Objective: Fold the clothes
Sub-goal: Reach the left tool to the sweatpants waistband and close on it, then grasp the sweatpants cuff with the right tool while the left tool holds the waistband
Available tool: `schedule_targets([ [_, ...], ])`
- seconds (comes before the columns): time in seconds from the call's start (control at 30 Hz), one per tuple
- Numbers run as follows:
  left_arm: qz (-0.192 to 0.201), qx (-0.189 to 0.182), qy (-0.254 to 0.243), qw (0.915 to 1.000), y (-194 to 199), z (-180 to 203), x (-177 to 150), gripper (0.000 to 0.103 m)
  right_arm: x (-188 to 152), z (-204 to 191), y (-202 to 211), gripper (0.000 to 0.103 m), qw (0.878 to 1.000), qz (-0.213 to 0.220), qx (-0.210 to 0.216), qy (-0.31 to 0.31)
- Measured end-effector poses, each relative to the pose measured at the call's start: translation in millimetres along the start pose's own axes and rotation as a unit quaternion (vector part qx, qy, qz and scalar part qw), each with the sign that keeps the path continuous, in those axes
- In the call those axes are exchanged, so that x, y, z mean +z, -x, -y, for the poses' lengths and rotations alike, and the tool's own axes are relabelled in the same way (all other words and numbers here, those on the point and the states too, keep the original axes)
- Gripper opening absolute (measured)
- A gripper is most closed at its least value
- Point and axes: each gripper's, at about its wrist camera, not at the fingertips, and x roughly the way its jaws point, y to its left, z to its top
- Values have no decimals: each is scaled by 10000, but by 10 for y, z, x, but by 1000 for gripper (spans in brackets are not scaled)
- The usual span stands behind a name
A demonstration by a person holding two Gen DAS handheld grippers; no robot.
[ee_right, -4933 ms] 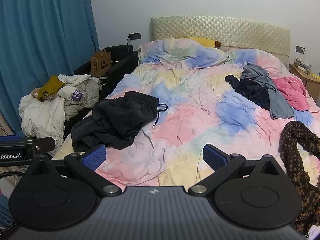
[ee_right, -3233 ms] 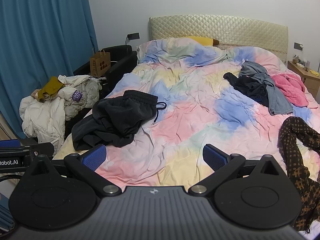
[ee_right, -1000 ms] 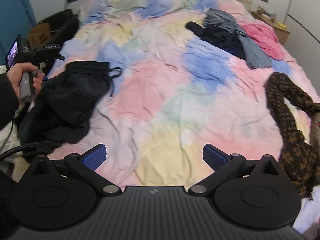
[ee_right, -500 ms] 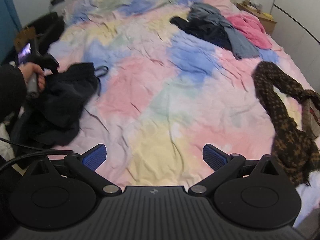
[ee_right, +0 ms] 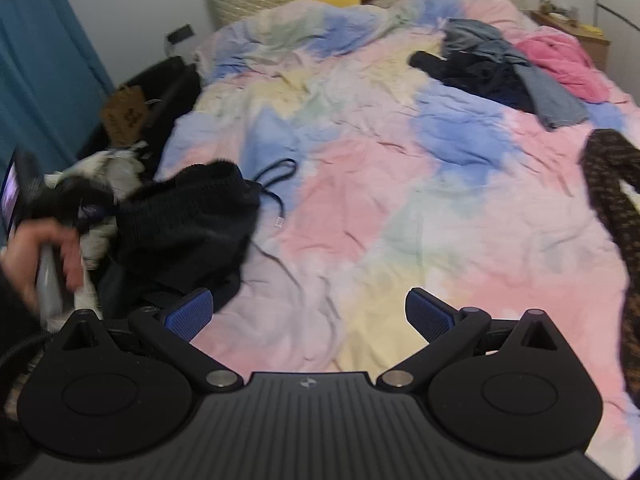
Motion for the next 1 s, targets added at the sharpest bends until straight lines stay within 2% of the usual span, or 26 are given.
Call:
schedule_targets([
  [0.1,-44,117,211,9997,362,-156,-355,7,82,7,-55,103,9990,150,399,100],
  [0.23,-344,362,514,9974,484,-381,-706,6,176,-50,-277,103,9949,107,907,420],
  [0.33,-558,420,642,9955,442,-509,-843,6,228,-127,-568,103,9933,-10,1021,545],
  [0.43,-676,443,721,9941,364,-569,-898,6,204,-184,-972,94,9911,-417,1100,626],
  [0.57,-790,456,748,9930,243,-585,-900,6,10,-312,-1519,85,9868,-894,1009,900],
  [0.77,-1021,491,727,9909,-4,-578,-822,7,-177,-312,-2253,72,9884,-1247,663,567],
  [0.87,-1106,538,712,9898,-89,-585,-799,7,-221,-229,-2628,61,9859,-1563,596,-26],
  [1.0,-1199,584,655,9889,-157,-566,-787,8,-313,-113,-2974,59,9747,-1788,774,-1095],
])
